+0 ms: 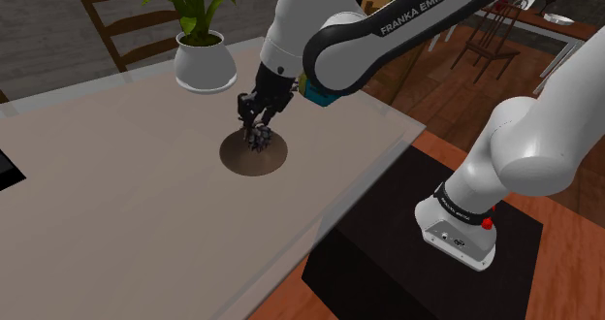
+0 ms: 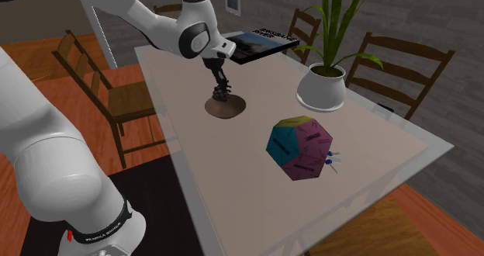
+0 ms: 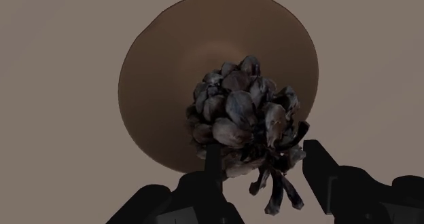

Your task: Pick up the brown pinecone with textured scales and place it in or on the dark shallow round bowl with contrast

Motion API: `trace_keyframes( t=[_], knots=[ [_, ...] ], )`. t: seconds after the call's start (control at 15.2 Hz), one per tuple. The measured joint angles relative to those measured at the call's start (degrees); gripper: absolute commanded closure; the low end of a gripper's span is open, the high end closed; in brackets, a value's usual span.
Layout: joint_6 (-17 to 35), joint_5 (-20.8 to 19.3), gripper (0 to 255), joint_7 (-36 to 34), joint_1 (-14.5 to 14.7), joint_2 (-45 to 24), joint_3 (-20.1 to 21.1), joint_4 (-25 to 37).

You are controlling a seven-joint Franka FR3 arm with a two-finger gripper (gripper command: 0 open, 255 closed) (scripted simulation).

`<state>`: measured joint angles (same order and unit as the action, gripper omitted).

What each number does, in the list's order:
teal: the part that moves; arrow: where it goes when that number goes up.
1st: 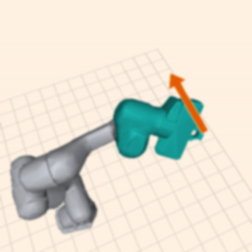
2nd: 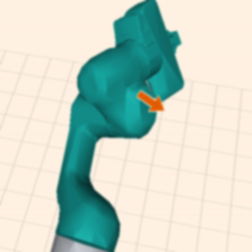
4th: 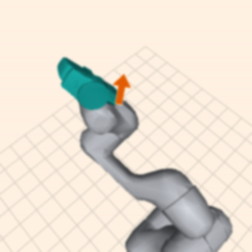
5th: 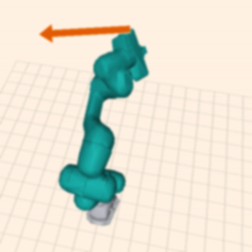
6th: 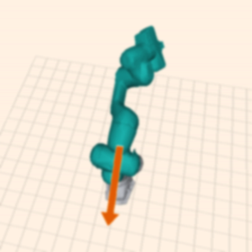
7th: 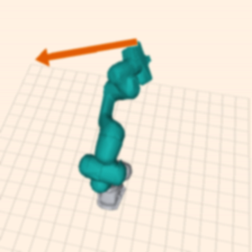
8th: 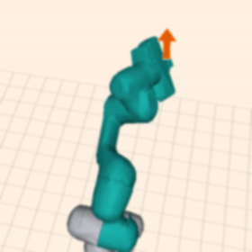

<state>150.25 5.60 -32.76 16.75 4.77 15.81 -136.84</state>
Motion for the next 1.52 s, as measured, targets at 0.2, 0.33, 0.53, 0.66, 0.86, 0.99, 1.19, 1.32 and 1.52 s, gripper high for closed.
trace_keyframes(
  t=[0.2, 0.33, 0.53, 0.66, 0.86, 0.99, 1.19, 1.32, 1.52],
  knots=[
    [2.7, -0.7, 255, -0.5, 0.0, -1.9, 0.2, -0.8],
    [4.4, -1.0, 255, -0.6, -0.1, -2.9, 0.2, -1.5],
    [6.5, -1.6, 255, -1.1, -0.1, -4.4, 0.3, -2.2],
    [6.8, -1.8, 255, -1.2, -0.1, -4.7, 0.3, -2.2],
    [6.8, -1.8, 255, -1.2, -0.1, -4.7, 0.3, -2.2],
    [6.8, -1.8, 0, -1.2, -0.1, -4.7, 0.3, -2.2],
    [6.8, -1.8, 0, -1.2, -0.1, -4.7, 0.3, -2.2],
    [6.8, -1.8, 0, -1.2, -0.1, -4.7, 0.3, -2.2],
    [4.7, -0.3, 0, 0.0, -0.1, -2.0, 0.1, -2.6]
  ],
)
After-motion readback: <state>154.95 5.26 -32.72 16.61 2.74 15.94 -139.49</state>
